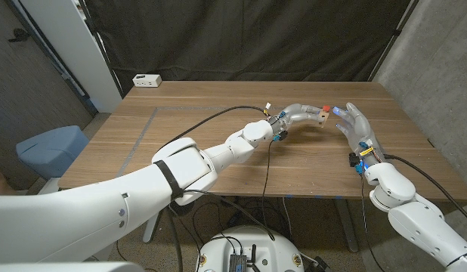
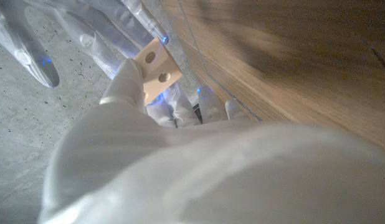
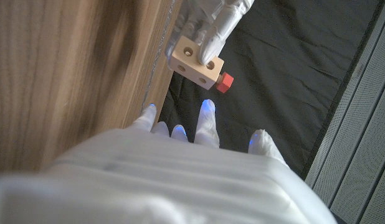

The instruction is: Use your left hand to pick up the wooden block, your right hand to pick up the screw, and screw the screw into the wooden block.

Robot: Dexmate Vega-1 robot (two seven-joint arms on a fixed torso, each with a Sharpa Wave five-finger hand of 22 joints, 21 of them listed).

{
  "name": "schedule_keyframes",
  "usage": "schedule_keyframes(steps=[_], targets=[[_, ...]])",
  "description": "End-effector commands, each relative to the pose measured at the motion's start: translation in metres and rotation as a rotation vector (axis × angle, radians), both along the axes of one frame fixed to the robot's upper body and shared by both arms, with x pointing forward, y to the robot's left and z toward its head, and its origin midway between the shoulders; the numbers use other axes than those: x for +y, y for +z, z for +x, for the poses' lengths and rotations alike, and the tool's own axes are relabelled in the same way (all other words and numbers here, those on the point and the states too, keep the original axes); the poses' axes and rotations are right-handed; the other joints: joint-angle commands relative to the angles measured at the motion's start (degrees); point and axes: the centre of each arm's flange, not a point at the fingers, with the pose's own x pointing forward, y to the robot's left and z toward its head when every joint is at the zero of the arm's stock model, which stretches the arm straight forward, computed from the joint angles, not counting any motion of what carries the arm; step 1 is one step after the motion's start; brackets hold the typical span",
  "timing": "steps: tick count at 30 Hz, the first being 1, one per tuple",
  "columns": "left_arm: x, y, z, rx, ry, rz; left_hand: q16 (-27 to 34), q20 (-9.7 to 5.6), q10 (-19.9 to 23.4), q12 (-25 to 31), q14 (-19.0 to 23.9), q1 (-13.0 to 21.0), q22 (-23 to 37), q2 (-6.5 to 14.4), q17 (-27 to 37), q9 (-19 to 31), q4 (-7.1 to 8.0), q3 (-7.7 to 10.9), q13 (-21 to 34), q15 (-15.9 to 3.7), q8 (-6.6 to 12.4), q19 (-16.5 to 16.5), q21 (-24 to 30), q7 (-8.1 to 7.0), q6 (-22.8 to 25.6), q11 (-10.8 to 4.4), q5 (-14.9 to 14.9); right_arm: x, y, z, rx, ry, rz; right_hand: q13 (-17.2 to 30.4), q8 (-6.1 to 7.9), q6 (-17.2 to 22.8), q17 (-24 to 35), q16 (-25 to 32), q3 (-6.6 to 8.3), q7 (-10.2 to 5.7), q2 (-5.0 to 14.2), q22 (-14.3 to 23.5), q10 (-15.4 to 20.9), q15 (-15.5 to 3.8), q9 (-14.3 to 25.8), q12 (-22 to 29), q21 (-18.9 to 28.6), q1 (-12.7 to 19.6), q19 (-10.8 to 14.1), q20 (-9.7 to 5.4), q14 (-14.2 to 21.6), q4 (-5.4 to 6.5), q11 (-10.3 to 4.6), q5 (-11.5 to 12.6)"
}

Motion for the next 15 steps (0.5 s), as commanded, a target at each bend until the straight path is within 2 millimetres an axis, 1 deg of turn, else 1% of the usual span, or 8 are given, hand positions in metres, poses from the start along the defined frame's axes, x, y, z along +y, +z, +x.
schedule_keyframes(steps=[1,10,15], targets=[[-0.0018,-0.0002,-0.0013,-0.003,-0.004,0.000,0.05,-0.44,0.53,0.66,0.38,-0.95,0.18,1.88,0.14,0.21,2.15,2.28,0.24,-5.30,0.81,0.34,-0.02,1.56,3.91,-0.12,0.34,-0.0043,0.0050,0.0021,-0.002,0.015,-0.025,0.17,-0.03,-1.35,0.17,-0.27,-0.10,-0.37,-0.21,0.18,-0.94,0.62,0.19,-0.25,-0.25,-0.61,-0.66,0.24,-2.75,0.29,0.11,0.34],[-0.0022,-0.0003,-0.0006,0.003,0.000,0.003,0.06,-0.37,0.49,0.65,0.40,-0.90,0.18,1.92,0.15,0.21,2.13,2.31,0.25,-5.41,0.86,0.29,-0.04,1.50,4.03,-0.12,0.35,-0.0035,0.0090,0.0071,-0.001,0.038,-0.039,0.18,0.11,-3.39,0.25,-0.44,-0.15,-1.41,-0.25,0.19,-2.45,0.64,0.15,-0.38,-0.35,-0.89,-1.44,0.34,-3.66,0.47,0.06,0.37],[-0.0024,-0.0002,0.0000,0.006,0.003,0.005,0.05,-0.34,0.51,0.66,0.39,-0.97,0.18,1.90,0.14,0.21,2.17,2.28,0.25,-5.36,0.85,0.24,-0.06,1.50,4.00,-0.11,0.35,-0.0024,0.0109,0.0102,0.001,0.050,-0.046,0.20,0.29,-4.04,0.33,-0.52,-0.22,-1.77,-0.25,0.19,-3.28,0.68,0.13,-0.41,-0.39,-1.16,-1.90,0.37,-4.25,0.67,0.39,0.39]])
